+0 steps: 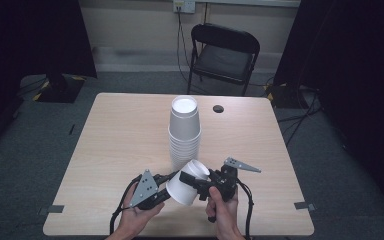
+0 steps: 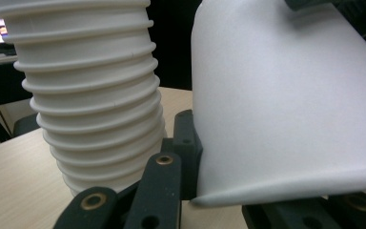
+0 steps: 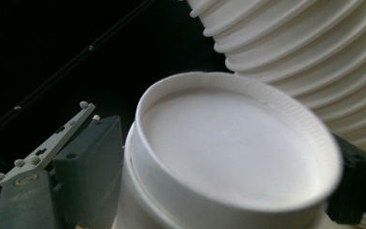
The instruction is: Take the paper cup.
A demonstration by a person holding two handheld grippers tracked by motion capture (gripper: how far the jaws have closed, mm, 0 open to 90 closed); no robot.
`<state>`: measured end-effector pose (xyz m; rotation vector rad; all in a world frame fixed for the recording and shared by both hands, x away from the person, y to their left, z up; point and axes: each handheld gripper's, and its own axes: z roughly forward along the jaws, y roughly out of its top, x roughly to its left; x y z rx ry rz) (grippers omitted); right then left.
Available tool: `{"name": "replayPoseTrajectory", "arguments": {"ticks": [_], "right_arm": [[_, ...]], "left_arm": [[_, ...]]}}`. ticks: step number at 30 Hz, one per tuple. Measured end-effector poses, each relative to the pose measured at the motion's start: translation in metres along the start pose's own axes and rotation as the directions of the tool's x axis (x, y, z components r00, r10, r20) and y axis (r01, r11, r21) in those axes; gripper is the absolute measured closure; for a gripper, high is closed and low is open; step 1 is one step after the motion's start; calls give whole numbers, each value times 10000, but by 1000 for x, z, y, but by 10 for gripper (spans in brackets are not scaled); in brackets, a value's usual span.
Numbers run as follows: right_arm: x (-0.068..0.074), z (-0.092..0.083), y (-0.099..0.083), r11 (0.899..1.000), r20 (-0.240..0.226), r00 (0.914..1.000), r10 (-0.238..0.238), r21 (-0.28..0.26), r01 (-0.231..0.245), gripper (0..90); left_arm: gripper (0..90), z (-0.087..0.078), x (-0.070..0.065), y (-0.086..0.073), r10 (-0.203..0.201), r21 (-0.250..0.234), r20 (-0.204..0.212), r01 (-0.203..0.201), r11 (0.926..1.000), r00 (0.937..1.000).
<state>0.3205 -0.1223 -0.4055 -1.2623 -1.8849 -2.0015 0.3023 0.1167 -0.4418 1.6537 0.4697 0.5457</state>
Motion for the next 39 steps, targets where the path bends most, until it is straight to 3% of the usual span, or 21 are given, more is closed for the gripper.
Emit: {"name": "replayPoseTrajectory", "arguments": {"ticks": [6,10,17,19,23,25,26,27,29,30,33,35,36,38,39], "right_arm": [[-7,-4,6,10000,-51,10000,30,-79,-31,144],[-9,-6,9,9997,145,9996,-236,-74,237,148],[-10,-8,14,9997,17,9997,-233,-30,233,163],[-10,-10,16,9993,16,9993,-360,-21,360,162],[-10,-12,19,9974,161,9973,-715,116,714,163],[-10,-12,20,9953,248,9953,-933,278,926,176],[-9,-13,20,9935,281,9936,-1092,356,1082,176],[-8,-13,20,9909,288,9912,-1294,407,1282,178],[-7,-15,20,9845,428,9849,-1676,601,1649,188],[-6,-15,20,9813,430,9821,-1831,682,1800,194],[-6,-13,20,9788,24,9843,-1763,1061,1750,209],[-3,-11,19,9670,-142,9775,-2104,1442,2102,226],[-1,-9,19,9601,-271,9734,-2273,1608,2287,227],[3,-7,17,9426,-469,9625,-2672,1951,2711,228],[5,-6,16,9325,-611,9563,-2858,2121,2923,229]], "left_arm": [[809,0,2,-1,-599,607,370,576,9965,9975],[809,-4,1,2,-724,835,611,671,9942,9955],[812,-10,5,4,-1194,1238,681,1104,9861,9905],[812,-11,7,4,-1430,1494,721,1311,9800,9871],[813,-9,13,3,-2162,1957,973,1943,9612,9715],[813,-10,14,3,-2227,2225,1009,1962,9550,9696],[813,-10,16,3,-2315,2484,1257,1953,9488,9647],[813,-11,16,2,-2327,2558,1171,1970,9464,9655],[821,-14,19,2,-2532,2748,1209,2127,9377,9598],[826,-15,20,1,-2541,2810,1156,2137,9356,9603],[840,-17,25,-2,-2913,3002,1082,2481,9211,9505],[847,-17,26,-4,-3082,3153,1114,2606,9125,9448],[848,-17,27,-5,-3214,3308,1164,2684,9047,9398],[851,-17,27,-6,-3229,3512,1229,2632,8985,9384],[851,-17,28,-7,-3323,3575,1255,2698,8941,9348]]}}
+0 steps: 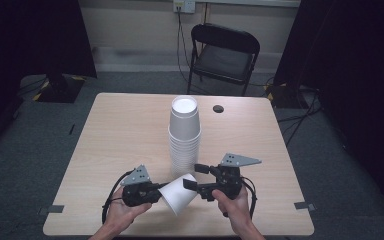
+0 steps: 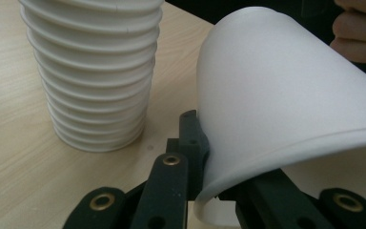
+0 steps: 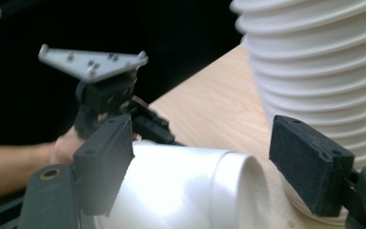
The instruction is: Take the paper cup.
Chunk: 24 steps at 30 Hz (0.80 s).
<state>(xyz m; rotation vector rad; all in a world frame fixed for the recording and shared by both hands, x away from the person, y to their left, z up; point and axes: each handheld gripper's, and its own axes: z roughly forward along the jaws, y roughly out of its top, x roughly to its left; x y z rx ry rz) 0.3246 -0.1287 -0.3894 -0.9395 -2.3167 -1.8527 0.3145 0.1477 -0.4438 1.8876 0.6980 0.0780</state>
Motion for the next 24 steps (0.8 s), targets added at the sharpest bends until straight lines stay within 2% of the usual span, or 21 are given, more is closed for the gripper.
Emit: {"name": "replayPoseTrajectory", "arguments": {"ticks": [2,4,7,12,18,20,21,23,24], "right_arm": [[2,2,0,9986,-184,9990,-406,326,412,237],[5,4,0,9903,-302,9937,-1081,840,1103,237],[9,7,-2,9680,-487,9809,-1883,1593,1938,202],[14,12,-4,9301,-592,9526,-2983,2060,3040,178],[17,19,-6,8895,-1293,9246,-3582,2536,3801,140],[19,20,-7,8783,-1117,9185,-3794,2688,3955,134],[19,20,-7,8743,-1177,9144,-3873,2678,4048,133],[20,20,-7,8626,-1159,9037,-4122,2697,4280,132],[21,21,-8,8604,-1157,9000,-4203,2643,4358,130]], "left_arm": [[852,-1,1,0,-55,139,76,54,9999,10000],[852,-1,2,-1,-224,257,155,220,9994,9996],[852,0,4,-2,-386,503,261,372,9980,9989],[853,3,6,-3,-683,967,528,630,9933,9963],[854,4,10,-3,-1157,1195,854,1052,9873,9896],[854,3,12,-2,-1347,1249,1020,1216,9847,9856],[855,3,11,-2,-1474,1239,1076,1338,9832,9832],[856,3,12,-1,-1497,1275,1116,1352,9826,9824],[856,3,13,0,-1592,1275,1188,1440,9813,9801]]}}
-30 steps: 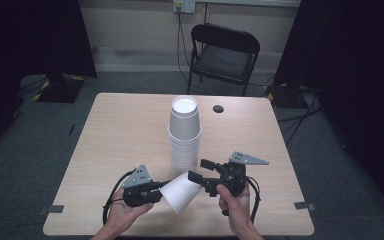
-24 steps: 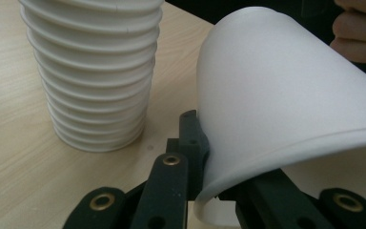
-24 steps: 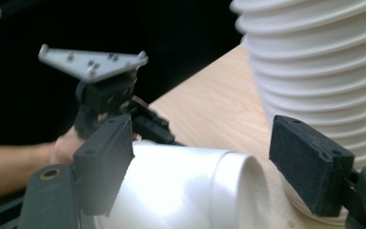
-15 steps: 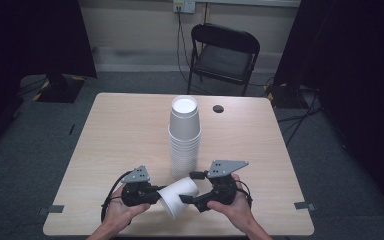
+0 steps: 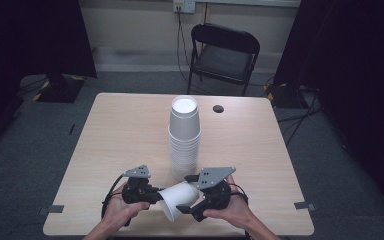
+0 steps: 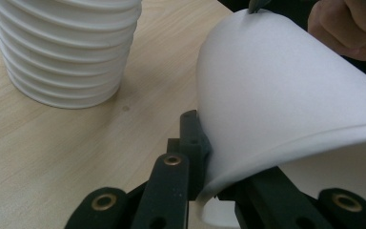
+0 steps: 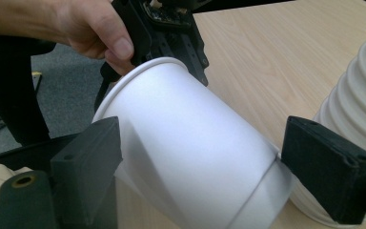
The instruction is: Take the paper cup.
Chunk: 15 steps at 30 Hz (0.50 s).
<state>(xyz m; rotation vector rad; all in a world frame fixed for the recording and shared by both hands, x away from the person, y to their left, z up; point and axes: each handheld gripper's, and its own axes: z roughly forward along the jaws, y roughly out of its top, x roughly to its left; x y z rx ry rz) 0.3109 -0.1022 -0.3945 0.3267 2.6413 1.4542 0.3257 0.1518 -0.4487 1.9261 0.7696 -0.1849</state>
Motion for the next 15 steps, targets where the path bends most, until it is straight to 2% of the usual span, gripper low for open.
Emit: {"name": "replayPoseTrajectory", "arguments": {"ticks": [4,6,9,14,15], "right_arm": [[1,1,-1,9989,111,9990,-438,154,436,121],[1,2,-2,9983,95,9986,-526,246,524,120],[2,2,-3,9975,111,9979,-634,315,630,103],[3,5,-7,9961,128,9976,-686,564,678,92],[4,5,-8,9959,168,9974,-701,589,690,91]], "left_arm": [[858,0,2,1,-180,-14,117,180,9998,9998],[859,0,2,1,-179,-60,120,179,9998,9998],[862,-2,2,1,-511,-322,272,520,9981,9983],[868,-3,5,1,-573,-383,252,583,9976,9980],[868,-4,6,1,-763,-480,366,780,9958,9964]]}}
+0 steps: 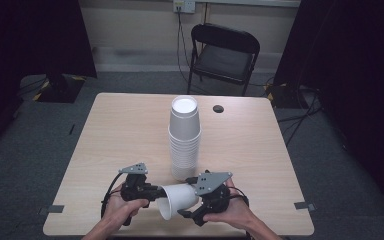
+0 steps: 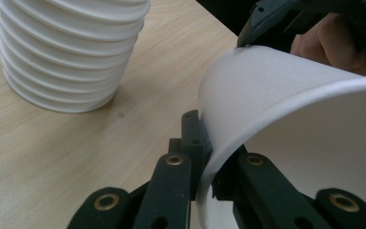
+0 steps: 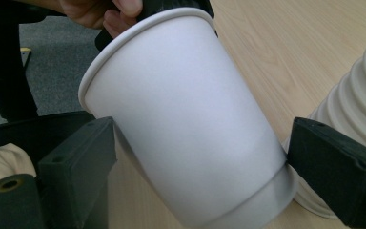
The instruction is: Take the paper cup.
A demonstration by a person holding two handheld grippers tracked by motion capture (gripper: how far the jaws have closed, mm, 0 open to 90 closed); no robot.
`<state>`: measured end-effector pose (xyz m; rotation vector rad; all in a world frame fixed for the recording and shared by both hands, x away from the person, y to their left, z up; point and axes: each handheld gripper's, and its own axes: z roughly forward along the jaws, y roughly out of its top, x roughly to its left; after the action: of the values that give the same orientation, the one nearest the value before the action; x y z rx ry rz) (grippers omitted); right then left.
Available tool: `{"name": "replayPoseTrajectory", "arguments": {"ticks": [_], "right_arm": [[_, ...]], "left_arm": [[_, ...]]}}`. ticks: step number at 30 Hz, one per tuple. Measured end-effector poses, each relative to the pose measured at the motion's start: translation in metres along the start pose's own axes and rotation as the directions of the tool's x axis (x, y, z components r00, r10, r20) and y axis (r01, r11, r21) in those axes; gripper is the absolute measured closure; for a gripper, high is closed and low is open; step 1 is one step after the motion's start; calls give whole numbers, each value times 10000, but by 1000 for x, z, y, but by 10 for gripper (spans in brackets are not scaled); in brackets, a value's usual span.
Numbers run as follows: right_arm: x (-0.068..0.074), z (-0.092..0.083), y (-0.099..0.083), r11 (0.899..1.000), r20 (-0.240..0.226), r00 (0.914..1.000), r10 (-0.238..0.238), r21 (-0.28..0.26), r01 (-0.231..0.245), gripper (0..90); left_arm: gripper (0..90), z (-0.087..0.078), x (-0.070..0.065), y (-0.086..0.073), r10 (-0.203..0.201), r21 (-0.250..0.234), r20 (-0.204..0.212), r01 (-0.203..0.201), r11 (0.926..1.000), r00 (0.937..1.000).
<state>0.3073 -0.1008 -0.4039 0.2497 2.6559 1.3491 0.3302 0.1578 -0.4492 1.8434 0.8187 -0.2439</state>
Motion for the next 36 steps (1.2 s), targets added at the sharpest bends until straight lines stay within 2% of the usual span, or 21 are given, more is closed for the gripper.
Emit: {"name": "replayPoseTrajectory", "arguments": {"ticks": [6,7,9,10,12,14,19,21,23,25,27,30,34,36], "right_arm": [[5,6,0,9986,405,9981,-471,266,460,80],[5,8,0,9982,478,9975,-523,326,508,79],[6,10,-1,9968,585,9961,-660,486,632,78],[7,11,-1,9957,611,9952,-765,561,731,78],[9,14,-2,9936,750,9926,-951,690,900,84],[10,16,-2,9927,665,9933,-949,804,895,96],[14,25,-1,9866,902,9873,-1308,1102,1206,126],[14,26,-2,9879,964,9875,-1244,1047,1142,192],[12,26,-4,9927,977,9906,-954,827,874,194],[12,28,-4,9937,1066,9903,-888,781,806,196],[12,28,-5,9961,1029,9924,-674,643,610,196],[10,28,-4,9967,875,9945,-572,631,518,192],[11,32,-2,9951,1018,9923,-710,760,634,133],[10,35,-1,9939,888,9920,-900,722,837,126]], "left_arm": [[873,-3,4,0,-538,-231,150,542,9983,9984],[871,-2,5,-1,-751,-249,232,757,9968,9969],[871,-2,4,-1,-821,-271,227,827,9962,9964],[868,-2,3,0,-939,-339,394,952,9949,9948],[873,-2,1,0,-904,-353,440,920,9951,9949],[875,-1,-1,1,-971,-384,475,989,9944,9941],[868,0,-1,1,-1068,-366,323,1080,9935,9938],[859,-2,-1,1,-1116,-572,290,1131,9919,9933],[850,-4,-1,1,-1055,-735,251,1071,9915,9941],[834,-6,-1,2,-1108,-891,245,1126,9896,9935],[838,-7,-2,2,-947,-951,114,953,9909,9954],[858,-7,-3,2,-848,-778,-40,842,9934,9964],[861,-2,-5,2,-739,-432,-278,727,9964,9969],[861,0,-7,3,-647,-244,-436,637,9977,9970]]}}
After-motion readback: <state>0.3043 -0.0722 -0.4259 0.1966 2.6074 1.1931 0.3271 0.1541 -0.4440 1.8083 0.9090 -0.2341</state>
